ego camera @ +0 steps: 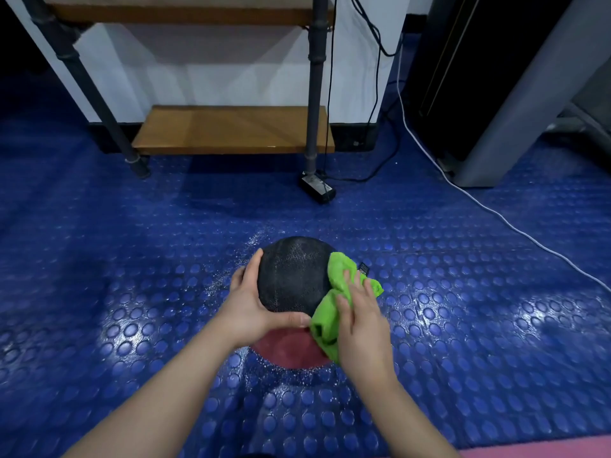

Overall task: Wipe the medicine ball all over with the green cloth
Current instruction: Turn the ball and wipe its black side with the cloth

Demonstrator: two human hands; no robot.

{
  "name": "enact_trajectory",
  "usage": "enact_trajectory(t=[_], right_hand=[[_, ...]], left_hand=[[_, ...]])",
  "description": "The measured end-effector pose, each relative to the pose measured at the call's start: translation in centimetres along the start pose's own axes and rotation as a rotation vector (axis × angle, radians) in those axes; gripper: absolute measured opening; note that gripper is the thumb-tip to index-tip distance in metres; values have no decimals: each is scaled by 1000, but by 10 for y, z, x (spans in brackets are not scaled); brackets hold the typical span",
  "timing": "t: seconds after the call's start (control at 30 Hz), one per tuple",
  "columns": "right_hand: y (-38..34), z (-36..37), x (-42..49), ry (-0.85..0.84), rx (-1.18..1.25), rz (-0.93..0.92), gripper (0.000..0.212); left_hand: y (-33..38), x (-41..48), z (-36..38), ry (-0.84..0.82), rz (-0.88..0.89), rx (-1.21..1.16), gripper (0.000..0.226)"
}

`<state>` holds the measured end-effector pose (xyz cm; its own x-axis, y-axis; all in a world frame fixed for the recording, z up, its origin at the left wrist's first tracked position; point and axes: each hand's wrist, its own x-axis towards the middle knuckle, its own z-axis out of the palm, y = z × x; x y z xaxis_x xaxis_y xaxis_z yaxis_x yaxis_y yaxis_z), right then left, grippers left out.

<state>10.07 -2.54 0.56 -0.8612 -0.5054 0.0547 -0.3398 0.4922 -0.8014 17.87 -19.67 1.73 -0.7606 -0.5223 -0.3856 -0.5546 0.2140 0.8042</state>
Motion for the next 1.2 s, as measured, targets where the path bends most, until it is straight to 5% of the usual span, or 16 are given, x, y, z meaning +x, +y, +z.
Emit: enact_trajectory(t=[0.27,0.33,0.43,0.53,0.6,0.67,0.8,0.97,1.1,1.2], right_hand=[[47,-7,-32,-45,-128,-394,51],[57,-14,-32,-29,-101,-316,48],[64,-21,-25,-32,-80,53,46],[63,-32,-5,21,46,317,73],[44,-37,5,67,124,239,74],[15,-32,12,33,113,54,47],[-5,-9,29,-127,-205,-221,57],[-1,-10,48,-110,-175,-105,48],[-6,-25,71,-166,-60,237,34],[-12,-32,63,-161,-128,152,29]], left_hand=[[3,-2,-6,-51,32,4,145],[5,-3,-6,-49,32,-4,145],[6,-5,-7,-55,19,-15,146],[7,-8,-7,-60,22,-3,148],[7,-7,-6,-59,20,16,149],[5,-5,-4,-52,12,36,153],[-1,-4,5,-18,53,74,154],[-2,-5,12,7,56,118,153],[1,-10,20,-22,82,223,152],[4,-13,25,-51,134,334,151]])
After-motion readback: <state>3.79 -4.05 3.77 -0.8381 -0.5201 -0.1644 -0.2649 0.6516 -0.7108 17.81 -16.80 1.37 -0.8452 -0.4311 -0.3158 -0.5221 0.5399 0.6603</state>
